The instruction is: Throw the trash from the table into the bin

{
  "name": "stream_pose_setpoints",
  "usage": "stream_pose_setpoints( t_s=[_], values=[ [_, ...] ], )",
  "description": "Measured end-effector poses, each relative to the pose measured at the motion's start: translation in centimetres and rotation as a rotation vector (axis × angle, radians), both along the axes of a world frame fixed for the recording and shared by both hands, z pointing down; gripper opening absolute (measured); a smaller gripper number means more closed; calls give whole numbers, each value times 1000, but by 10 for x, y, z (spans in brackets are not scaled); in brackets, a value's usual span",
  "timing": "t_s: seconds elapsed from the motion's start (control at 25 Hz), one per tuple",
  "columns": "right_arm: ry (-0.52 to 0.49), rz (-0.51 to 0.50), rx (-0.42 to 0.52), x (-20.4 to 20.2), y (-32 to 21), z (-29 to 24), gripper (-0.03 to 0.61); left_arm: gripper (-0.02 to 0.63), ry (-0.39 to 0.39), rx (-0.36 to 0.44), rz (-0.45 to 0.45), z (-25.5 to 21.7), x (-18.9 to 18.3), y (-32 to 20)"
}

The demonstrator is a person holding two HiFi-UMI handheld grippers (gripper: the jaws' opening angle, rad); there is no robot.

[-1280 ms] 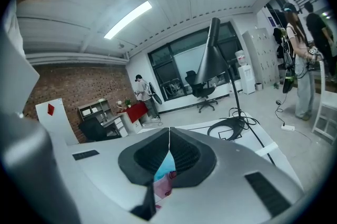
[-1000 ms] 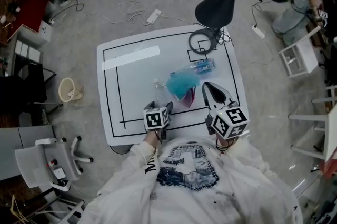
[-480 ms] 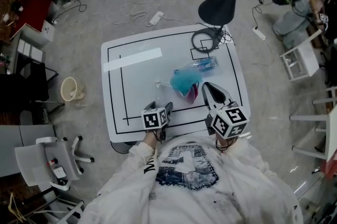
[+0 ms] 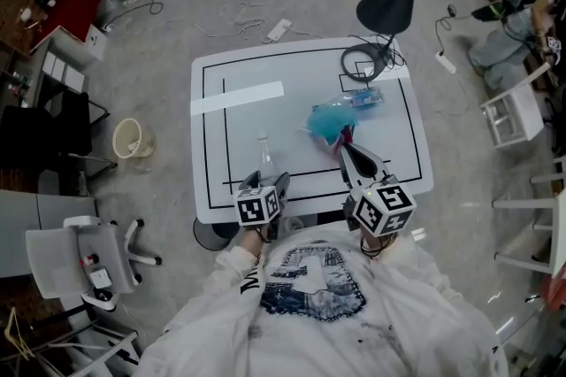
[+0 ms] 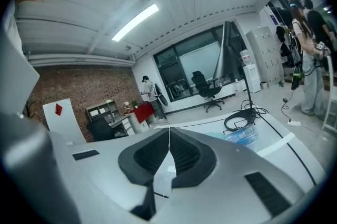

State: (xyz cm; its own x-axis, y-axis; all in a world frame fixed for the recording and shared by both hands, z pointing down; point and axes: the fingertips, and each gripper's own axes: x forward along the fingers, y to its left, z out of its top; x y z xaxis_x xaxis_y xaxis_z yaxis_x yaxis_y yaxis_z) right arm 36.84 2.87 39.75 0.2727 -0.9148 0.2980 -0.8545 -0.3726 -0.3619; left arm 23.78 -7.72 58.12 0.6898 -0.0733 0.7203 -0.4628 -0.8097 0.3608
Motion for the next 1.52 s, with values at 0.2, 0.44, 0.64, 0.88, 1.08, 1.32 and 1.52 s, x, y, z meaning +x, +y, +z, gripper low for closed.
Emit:
stream_pose_setpoints(
  t_s=[0.2, 0.44, 0.64, 0.88, 1.08, 1.32, 1.52],
  values=[
    [1, -18, -16, -30, 6, 4, 21, 354, 4, 0, -20, 0, -32, 5],
    [-4, -29, -61, -46, 22, 10, 21, 354, 51, 15, -31, -8, -40, 18],
    [2, -72, -69, -57, 26, 7, 21, 354, 76, 39, -38, -22, -42, 28],
    [2, -116, -32, -52, 35, 0, 21, 354, 81, 74, -65, -38, -39, 42],
    [10, -154, 1, -36, 49, -13, 21, 354, 104, 119, -129, -71, -35, 59],
    [12, -232, 49, -33, 62, -20, 21, 354, 138, 203, -167, -104, -30, 87],
    [-19, -304, 61, -35, 75, -11, 21, 354, 131, 240, -241, -111, -39, 109]
  ],
)
